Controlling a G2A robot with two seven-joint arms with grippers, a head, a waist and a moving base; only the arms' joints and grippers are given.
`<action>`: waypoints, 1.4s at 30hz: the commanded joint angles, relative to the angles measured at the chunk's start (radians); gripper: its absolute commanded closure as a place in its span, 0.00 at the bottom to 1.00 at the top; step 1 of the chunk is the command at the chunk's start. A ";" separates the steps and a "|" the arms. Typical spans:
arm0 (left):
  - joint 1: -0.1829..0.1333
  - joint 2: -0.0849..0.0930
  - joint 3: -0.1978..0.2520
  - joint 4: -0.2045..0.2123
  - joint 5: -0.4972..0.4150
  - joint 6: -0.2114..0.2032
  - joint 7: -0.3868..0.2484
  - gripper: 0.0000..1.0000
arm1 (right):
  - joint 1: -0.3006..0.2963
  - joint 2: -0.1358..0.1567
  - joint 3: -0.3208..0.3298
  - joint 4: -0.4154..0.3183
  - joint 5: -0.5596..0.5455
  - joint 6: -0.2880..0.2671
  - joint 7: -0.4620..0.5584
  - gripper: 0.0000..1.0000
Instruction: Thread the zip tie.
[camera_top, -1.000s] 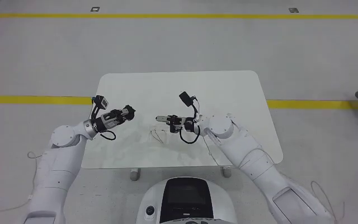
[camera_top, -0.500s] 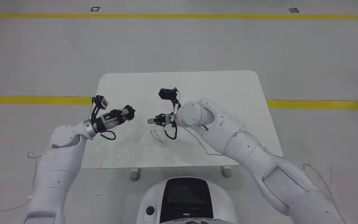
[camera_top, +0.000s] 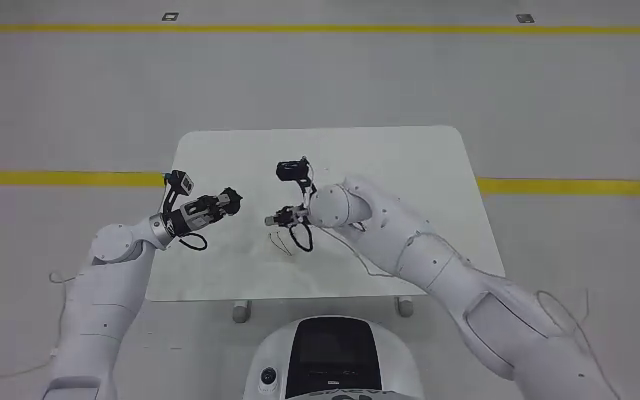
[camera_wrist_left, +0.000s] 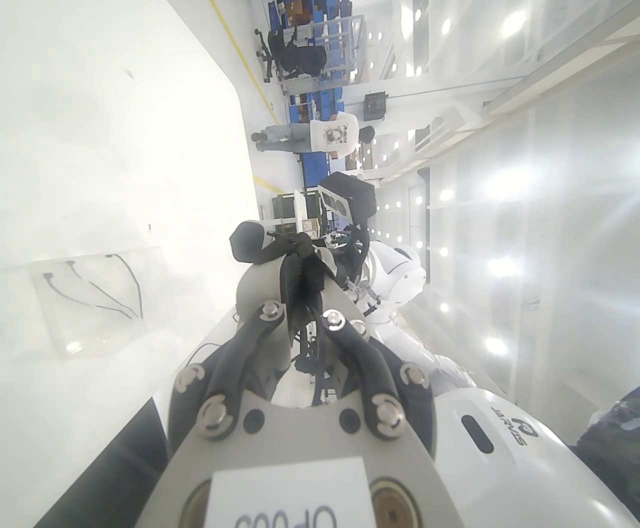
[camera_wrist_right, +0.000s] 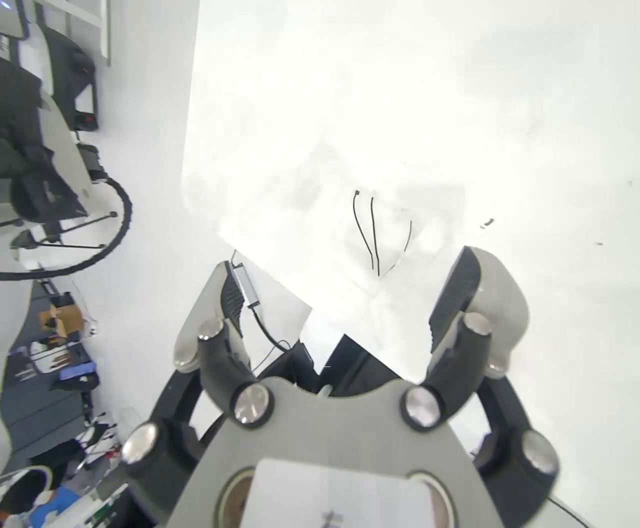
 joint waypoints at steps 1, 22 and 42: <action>0.000 0.000 0.000 0.000 0.000 0.000 0.000 1.00 | 0.019 -0.022 -0.020 0.036 -0.004 0.000 0.013 0.00; 0.000 0.000 0.000 0.000 0.000 0.000 0.000 1.00 | 0.017 -0.088 -0.052 0.157 0.006 -0.103 -0.028 0.00; 0.000 0.000 0.000 0.000 0.000 0.000 0.000 1.00 | 0.003 -0.121 -0.062 0.238 -0.011 -0.183 -0.043 0.00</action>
